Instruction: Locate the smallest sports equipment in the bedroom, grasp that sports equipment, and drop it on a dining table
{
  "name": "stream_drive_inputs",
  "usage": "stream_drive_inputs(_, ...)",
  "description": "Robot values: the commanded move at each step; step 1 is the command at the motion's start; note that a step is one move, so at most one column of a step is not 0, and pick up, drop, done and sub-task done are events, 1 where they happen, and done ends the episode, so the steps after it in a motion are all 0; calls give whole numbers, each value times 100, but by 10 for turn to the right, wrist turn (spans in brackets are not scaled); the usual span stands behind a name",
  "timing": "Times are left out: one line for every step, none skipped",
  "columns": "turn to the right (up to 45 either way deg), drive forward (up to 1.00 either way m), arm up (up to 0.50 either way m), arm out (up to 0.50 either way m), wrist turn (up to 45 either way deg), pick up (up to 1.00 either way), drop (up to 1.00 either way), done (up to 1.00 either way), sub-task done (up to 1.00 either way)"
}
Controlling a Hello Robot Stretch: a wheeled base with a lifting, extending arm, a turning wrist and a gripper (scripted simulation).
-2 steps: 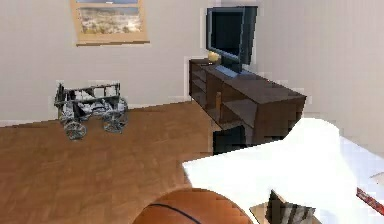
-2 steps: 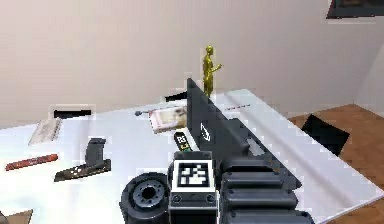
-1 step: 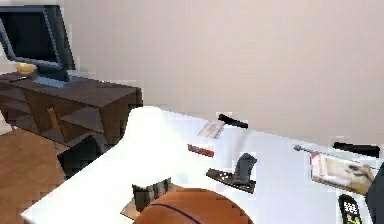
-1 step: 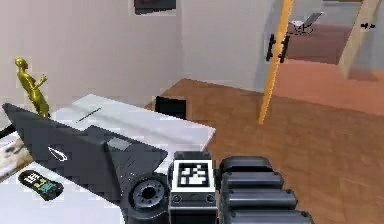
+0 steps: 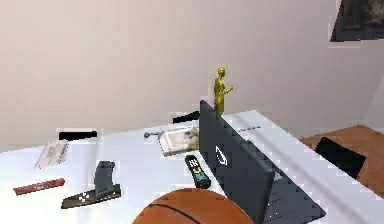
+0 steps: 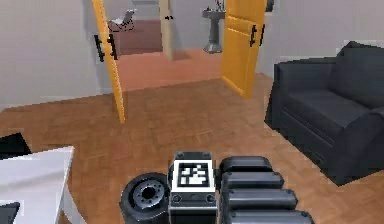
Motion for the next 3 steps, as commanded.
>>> stream_drive_inputs(450, 0, 0, 0, 0, 0, 0, 0, 0)
stream_drive_inputs(30, 0, 0, 0, 0, 0, 0, 0, 0)
stream_drive_inputs(-450, 0, 0, 0, 0, 0, 0, 0, 0)
